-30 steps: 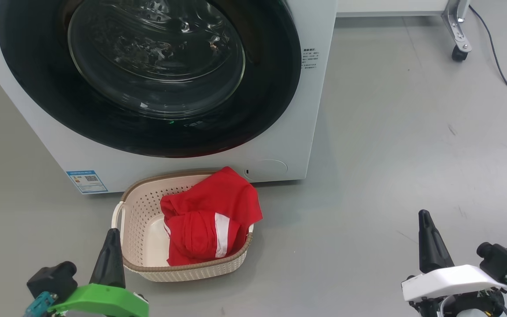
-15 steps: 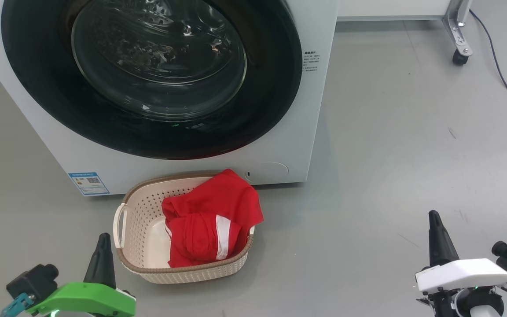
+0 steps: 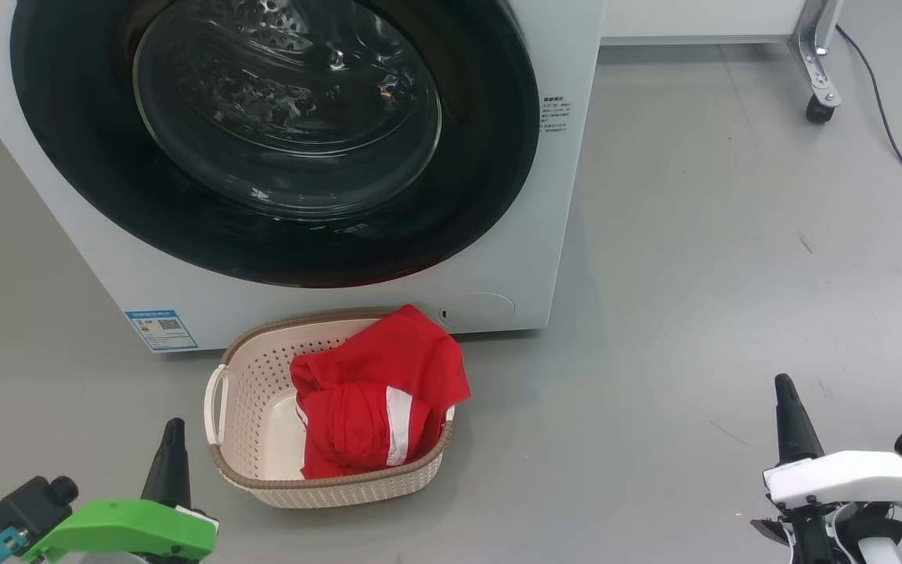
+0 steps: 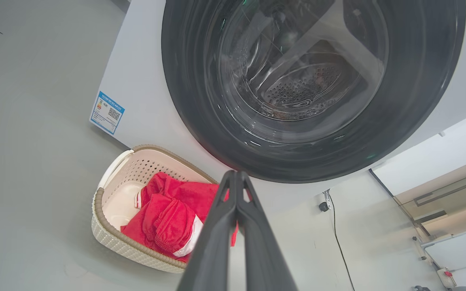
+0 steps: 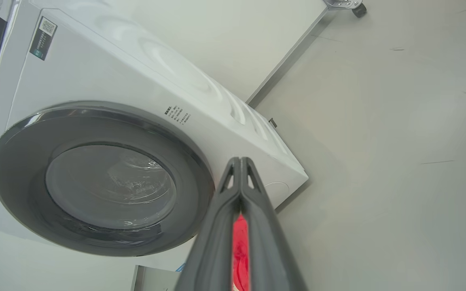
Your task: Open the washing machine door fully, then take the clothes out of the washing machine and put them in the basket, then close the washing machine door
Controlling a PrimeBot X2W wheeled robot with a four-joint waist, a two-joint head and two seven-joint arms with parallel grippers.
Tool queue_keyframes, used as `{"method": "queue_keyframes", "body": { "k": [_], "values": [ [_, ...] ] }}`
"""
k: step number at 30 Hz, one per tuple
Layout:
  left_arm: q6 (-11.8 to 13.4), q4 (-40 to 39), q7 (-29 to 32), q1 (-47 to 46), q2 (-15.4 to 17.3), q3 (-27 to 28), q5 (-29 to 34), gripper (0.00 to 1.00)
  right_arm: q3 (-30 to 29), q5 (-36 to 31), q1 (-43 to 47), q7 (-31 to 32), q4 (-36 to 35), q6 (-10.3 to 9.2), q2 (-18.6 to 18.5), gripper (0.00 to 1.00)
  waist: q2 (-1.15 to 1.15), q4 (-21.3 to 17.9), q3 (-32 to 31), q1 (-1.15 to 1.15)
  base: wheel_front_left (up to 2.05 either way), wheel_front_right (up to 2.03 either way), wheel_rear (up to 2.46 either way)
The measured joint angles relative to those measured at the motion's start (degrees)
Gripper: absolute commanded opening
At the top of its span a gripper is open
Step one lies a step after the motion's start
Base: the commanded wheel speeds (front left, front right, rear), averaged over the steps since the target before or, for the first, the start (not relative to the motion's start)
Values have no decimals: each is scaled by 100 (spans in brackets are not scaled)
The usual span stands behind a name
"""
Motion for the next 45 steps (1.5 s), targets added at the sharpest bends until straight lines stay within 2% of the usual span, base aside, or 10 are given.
{"method": "queue_keyframes", "body": {
  "k": [45],
  "values": [
    [-513,394,765,-358,29,627,-3474,0,-556,3372,-469,735,564,196,-155,0,0,67,-184,0,0,0,0]
  ]
}}
